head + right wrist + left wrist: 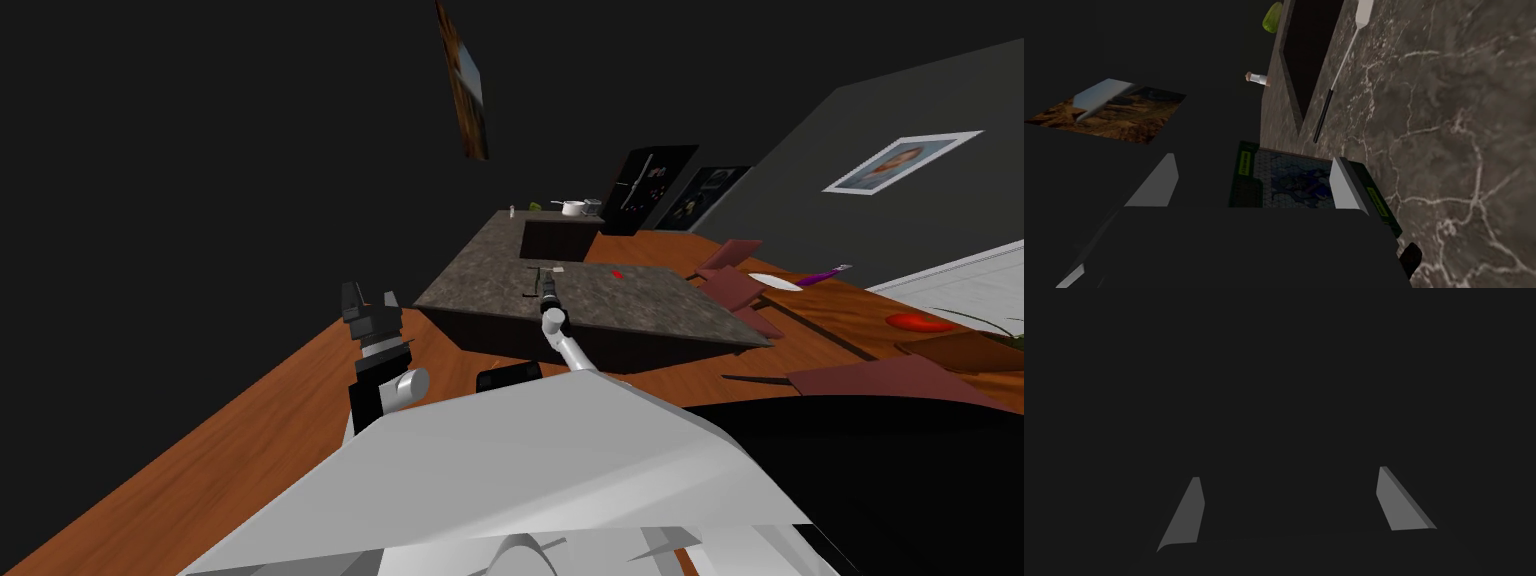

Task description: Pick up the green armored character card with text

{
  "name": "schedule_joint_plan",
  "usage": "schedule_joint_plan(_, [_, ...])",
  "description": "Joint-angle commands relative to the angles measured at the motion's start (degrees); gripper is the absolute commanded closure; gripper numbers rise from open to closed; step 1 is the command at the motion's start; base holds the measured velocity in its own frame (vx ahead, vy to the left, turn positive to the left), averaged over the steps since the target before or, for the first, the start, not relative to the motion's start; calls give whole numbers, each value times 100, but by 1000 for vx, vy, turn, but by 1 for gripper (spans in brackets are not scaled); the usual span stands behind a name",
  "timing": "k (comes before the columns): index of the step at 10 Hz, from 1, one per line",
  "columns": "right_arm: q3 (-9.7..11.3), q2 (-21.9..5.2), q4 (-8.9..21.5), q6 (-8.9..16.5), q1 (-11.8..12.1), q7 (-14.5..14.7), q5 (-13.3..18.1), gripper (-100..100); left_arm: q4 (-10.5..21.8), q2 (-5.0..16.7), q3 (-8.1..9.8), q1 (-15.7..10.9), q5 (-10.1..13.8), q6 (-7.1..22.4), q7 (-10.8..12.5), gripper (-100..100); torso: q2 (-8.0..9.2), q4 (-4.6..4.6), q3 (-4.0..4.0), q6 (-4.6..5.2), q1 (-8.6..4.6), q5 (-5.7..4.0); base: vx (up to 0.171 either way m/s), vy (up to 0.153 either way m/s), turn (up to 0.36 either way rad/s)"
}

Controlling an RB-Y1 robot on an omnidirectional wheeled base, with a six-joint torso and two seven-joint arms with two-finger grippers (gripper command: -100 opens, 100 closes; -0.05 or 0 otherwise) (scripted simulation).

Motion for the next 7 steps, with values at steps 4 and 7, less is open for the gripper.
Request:
schedule_joint_plan(4, [-148,-138,-82,259,105,-610,-550,-100,0,0,0,0,0,0,0,0,-1,0,0,0,3,1,-66,49,-40])
schedule_joint_plan(7, [-267,-185,-128,441,172,-1101,-986,-100,0,0,0,0,0,0,0,0,7,2,4,-1,9,2,-79,60,-40])
